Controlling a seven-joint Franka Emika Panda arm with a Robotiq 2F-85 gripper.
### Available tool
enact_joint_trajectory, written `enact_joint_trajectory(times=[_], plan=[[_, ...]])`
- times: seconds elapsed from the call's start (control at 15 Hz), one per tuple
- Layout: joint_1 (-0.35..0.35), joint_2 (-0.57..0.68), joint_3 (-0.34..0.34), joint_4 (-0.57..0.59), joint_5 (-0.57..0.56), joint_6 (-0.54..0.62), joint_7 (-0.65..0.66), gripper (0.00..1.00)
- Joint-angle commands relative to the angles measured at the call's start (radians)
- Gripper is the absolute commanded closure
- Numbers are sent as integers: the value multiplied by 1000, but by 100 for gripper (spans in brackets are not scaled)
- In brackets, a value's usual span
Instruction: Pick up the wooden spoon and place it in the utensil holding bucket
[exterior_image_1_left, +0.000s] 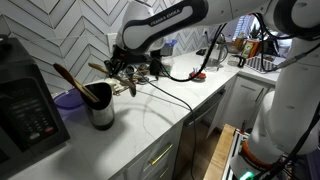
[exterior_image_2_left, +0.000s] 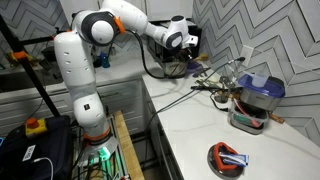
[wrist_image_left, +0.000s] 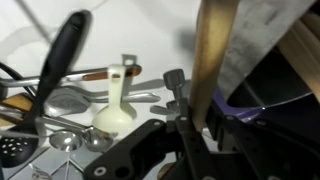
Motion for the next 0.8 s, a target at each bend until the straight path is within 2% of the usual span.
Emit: enact_joint_trajectory(times=[0.0, 0.13, 0.2, 0.33, 0.47, 0.6, 0.67, 0.73], plan=[[-6, -111, 18, -147, 102, 124, -71, 95], [-9, -161, 19, -232, 210, 211, -168, 95], [-4, -187, 15, -279, 301, 263, -276, 95], [47, -234, -2, -334, 454, 339, -432, 95], [129, -298, -63, -360, 613, 369, -595, 95], [207, -359, -150, -359, 739, 346, -756, 95], [202, -370, -170, -355, 805, 323, -832, 95], [161, -297, -104, -313, 706, 357, -708, 95]])
